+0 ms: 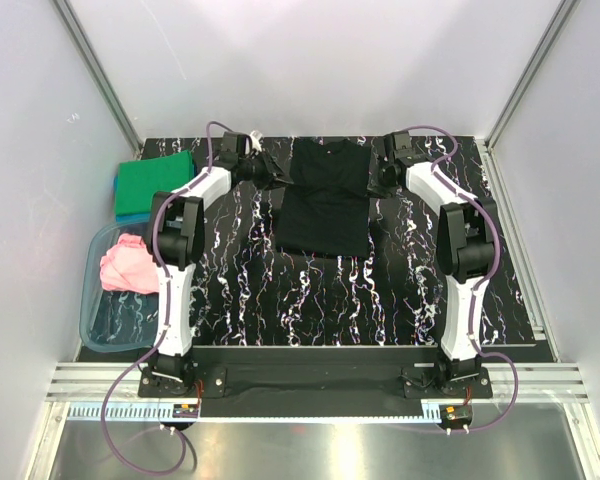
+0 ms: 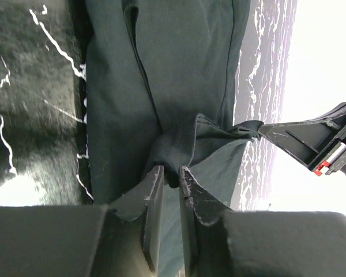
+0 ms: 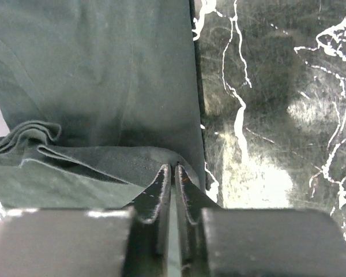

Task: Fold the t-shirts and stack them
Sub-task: Fold the tshirt

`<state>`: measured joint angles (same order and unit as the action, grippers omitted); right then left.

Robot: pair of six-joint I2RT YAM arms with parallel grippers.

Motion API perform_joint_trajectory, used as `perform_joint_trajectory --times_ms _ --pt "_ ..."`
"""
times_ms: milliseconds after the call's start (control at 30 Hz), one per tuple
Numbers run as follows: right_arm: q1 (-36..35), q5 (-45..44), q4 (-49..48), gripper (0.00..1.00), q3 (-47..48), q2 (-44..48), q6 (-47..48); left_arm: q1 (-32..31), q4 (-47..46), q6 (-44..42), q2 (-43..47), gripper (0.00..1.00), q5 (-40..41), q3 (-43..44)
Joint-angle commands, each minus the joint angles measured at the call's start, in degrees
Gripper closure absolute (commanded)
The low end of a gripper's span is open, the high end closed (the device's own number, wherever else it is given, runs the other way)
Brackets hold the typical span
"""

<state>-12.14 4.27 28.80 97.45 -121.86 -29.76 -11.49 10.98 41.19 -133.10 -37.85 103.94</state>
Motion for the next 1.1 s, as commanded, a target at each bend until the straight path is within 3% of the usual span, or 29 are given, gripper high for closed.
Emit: perform_joint_trajectory --times_ms 0,100,167,333,467,567,667,700,767,967,1067 --pt "0.9 0.9 -0.6 0.8 3.9 -1.4 -0.2 0.8 -1.8 0.0 -0.8 0.78 -1.0 4.0" --pt "1.5 1.5 -1.0 0.71 4.9 -1.8 -0.3 2.2 -0.6 -0.1 1.4 0.73 2.2 3.1" --pt "1.8 1.7 -1.5 0.68 5.2 -1.3 0.3 2.7 1.2 -2.1 3.5 0.64 8.1 2.0" --pt "2.0 1.0 -0.7 0.63 4.7 0.8 1.7 3.4 6.5 -8.0 7.9 0.58 13.5 3.3" --pt "2.0 5.7 -2.5 0.78 1.6 2.2 1.1 2.9 4.8 -8.5 8.7 0.58 6.7 1.6" --pt "1.9 10.4 -5.1 0.82 -0.1 2.5 0.7 1.8 4.2 -9.5 7.4 0.61 2.9 1.3" --pt "2.0 11.0 -5.3 0.78 0.5 1.1 1.1 1.1 5.2 -10.1 5.9 0.62 2.7 1.5" --pt "2.0 11.0 -5.4 0.66 0.5 0.8 1.8 1.1 4.8 -9.8 5.6 0.62 2.8 1.0" --pt "2.1 11.5 -6.6 0.6 0.8 0.0 5.3 1.1 2.8 -9.4 5.1 0.62 2.5 0.2" --pt "3.3 15.8 -4.1 0.67 6.4 -4.6 10.9 1.1 1.2 -9.0 -0.8 0.68 -4.1 4.3" --pt "3.4 15.0 -3.7 0.6 7.1 -5.8 12.3 1.1 -0.2 -8.1 -2.0 0.68 -4.2 4.2"
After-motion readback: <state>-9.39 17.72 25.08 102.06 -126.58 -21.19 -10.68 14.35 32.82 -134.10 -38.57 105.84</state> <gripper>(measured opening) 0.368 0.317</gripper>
